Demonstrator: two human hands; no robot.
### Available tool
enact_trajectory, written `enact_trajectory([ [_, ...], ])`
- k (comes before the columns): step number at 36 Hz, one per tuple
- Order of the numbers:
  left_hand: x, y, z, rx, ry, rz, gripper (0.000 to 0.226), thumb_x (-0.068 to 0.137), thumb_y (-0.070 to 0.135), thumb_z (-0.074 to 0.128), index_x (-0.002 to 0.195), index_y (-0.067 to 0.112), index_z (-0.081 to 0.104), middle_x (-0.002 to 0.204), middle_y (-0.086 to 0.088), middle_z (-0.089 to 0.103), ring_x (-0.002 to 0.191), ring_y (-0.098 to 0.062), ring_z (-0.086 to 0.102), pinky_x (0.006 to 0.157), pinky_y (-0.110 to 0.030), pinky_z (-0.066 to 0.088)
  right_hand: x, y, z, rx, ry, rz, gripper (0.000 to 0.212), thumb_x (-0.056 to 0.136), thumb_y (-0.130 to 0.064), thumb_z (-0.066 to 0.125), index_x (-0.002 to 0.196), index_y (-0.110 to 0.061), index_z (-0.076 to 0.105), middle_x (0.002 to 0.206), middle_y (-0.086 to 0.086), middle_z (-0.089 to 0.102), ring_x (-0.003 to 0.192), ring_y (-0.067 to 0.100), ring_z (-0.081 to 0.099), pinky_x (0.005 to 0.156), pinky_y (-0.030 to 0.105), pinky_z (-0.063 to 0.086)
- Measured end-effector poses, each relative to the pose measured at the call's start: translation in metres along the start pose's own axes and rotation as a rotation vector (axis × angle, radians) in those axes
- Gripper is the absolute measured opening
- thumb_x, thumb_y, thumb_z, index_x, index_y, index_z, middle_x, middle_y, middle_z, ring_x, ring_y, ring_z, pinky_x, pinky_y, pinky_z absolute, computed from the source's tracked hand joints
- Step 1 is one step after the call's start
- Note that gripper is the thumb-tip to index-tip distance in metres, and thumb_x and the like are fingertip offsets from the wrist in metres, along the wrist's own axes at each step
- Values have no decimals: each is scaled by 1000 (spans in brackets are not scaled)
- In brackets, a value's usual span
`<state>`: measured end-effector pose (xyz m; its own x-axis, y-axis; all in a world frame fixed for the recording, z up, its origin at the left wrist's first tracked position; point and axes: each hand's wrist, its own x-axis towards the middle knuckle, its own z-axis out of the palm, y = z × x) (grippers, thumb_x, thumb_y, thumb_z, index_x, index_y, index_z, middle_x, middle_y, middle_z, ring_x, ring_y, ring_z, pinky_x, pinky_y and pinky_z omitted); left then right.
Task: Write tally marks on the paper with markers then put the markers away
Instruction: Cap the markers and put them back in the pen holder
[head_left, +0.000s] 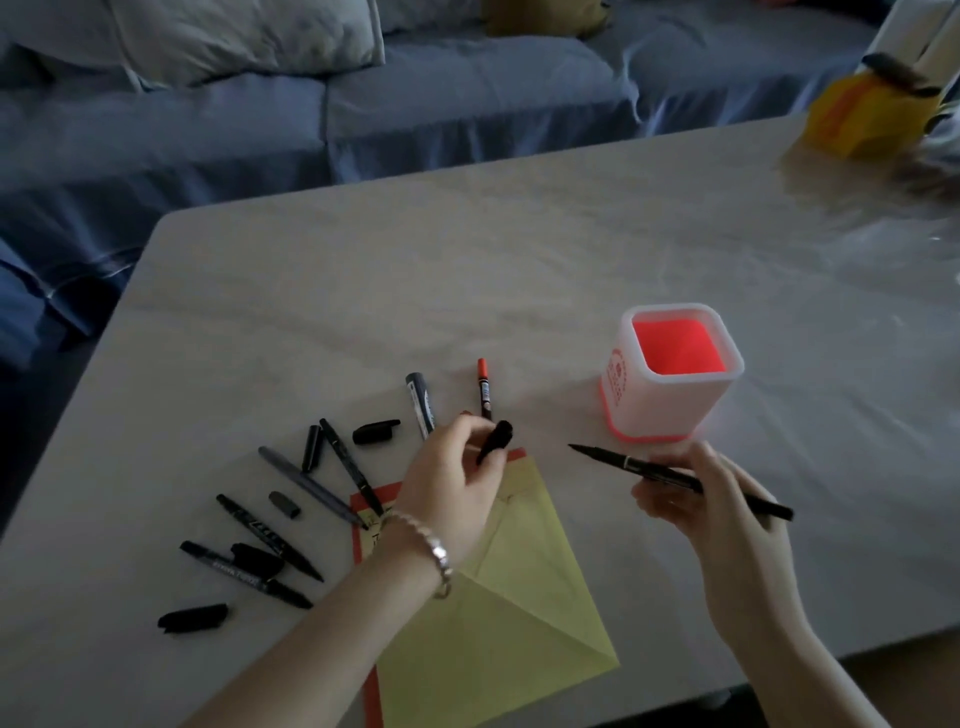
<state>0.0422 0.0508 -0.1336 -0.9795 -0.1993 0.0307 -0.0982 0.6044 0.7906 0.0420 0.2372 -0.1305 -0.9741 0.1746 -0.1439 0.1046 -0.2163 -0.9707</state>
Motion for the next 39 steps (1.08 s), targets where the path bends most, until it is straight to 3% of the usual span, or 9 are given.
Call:
enact_trajectory([
  [4, -35, -9, -24, -209, -43, -70, 6, 83, 19, 60, 85, 25, 58, 72, 6, 69, 69, -5, 64, 68, -21, 53, -5, -5, 10, 146, -50, 77, 40, 80, -36, 48, 54, -16, 71, 52, 6, 66, 46, 14, 61, 52, 21, 52],
  [8, -56, -12, -39, -303, -18, -78, 17, 71, 37, 58, 84, 25, 62, 76, 9, 69, 64, -5, 63, 62, -17, 51, -13, -4, 23, 154, -86, 120, 55, 93, -24, 38, 48, -15, 69, 48, 6, 64, 43, 14, 58, 49, 20, 51],
  [12, -63, -15, -47, -305, 14, -69, 17, 68, 35, 62, 83, 29, 65, 76, 11, 69, 62, -19, 61, 59, -27, 51, -20, -4, 35, 168, -122, 157, 55, 93, -25, 39, 48, -13, 68, 46, 5, 61, 43, 15, 57, 48, 21, 50],
  [18, -64, -17, -50, -246, 36, -45, 15, 66, 40, 62, 81, 41, 64, 84, 22, 68, 69, -7, 63, 60, -20, 51, -24, -5, 44, 153, -151, 164, 55, 94, -23, 39, 48, -11, 68, 45, 7, 60, 42, 16, 57, 46, 21, 49],
  [29, -66, -17, -51, -211, 39, -14, 22, 74, 24, 69, 80, 44, 62, 86, 25, 66, 66, -10, 61, 54, -18, 49, -28, -6, 44, 68, -173, 137, 54, 93, -18, 40, 48, -11, 68, 46, 8, 60, 42, 17, 58, 47, 20, 49],
  [34, -68, -8, -51, -131, -23, 136, 10, 74, 42, 66, 80, 47, 60, 92, 35, 60, 72, 8, 57, 60, -5, 42, -34, -8, 46, 6, -232, 125, 45, 93, -12, 40, 54, -5, 61, 44, 8, 57, 43, 16, 55, 48, 20, 48],
  [39, -73, -6, -46, -88, -67, 198, 15, 76, 57, 46, 85, 49, 54, 99, 24, 57, 80, 3, 58, 64, -10, 46, -38, -13, 52, -5, -244, 107, 45, 93, -6, 38, 50, -5, 50, 39, 8, 47, 39, 15, 47, 44, 18, 43],
])
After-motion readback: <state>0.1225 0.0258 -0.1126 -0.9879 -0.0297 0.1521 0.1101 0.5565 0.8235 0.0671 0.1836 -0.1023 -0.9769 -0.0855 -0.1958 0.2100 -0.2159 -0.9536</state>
